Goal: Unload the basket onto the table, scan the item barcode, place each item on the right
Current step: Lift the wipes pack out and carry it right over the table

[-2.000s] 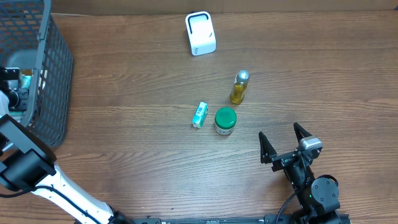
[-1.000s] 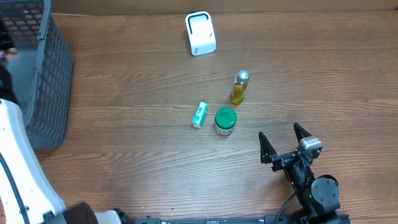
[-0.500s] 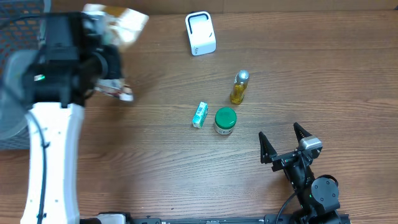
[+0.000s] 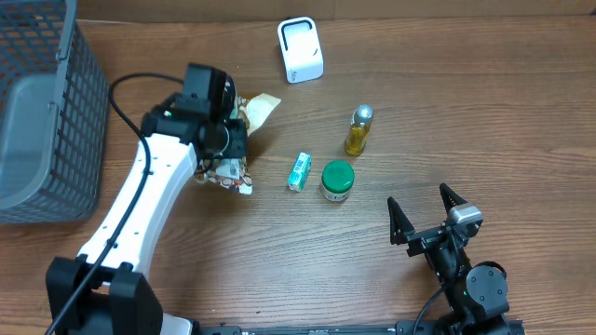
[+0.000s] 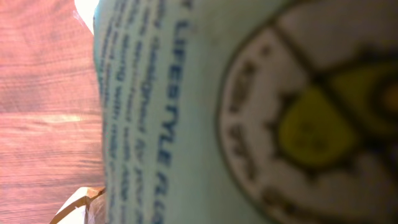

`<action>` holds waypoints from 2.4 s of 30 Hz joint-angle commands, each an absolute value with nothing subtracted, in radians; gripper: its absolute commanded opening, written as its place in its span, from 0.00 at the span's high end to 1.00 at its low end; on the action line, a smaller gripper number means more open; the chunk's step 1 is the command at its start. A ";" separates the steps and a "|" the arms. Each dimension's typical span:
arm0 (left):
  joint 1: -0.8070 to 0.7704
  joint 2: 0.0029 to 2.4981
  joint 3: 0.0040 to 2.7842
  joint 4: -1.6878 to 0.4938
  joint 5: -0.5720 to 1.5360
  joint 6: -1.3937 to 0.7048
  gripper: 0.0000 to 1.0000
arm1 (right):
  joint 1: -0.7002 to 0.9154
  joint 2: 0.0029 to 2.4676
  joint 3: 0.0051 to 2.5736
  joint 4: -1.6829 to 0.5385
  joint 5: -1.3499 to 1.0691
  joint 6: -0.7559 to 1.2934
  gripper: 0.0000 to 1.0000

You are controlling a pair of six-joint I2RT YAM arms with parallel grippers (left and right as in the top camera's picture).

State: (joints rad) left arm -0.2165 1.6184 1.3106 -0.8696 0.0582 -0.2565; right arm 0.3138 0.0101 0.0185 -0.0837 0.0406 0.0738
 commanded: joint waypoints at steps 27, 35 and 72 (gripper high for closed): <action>-0.224 1.630 0.921 -0.537 -0.078 -0.435 0.76 | 0.307 0.003 0.008 -0.081 0.039 0.070 0.00; -0.224 1.630 0.921 -0.537 -0.077 -0.434 0.76 | 0.307 0.003 0.008 -0.081 0.039 0.070 0.00; -0.224 1.692 0.985 -0.551 -0.104 -0.350 0.03 | 0.307 0.003 0.008 -0.081 0.039 0.070 0.00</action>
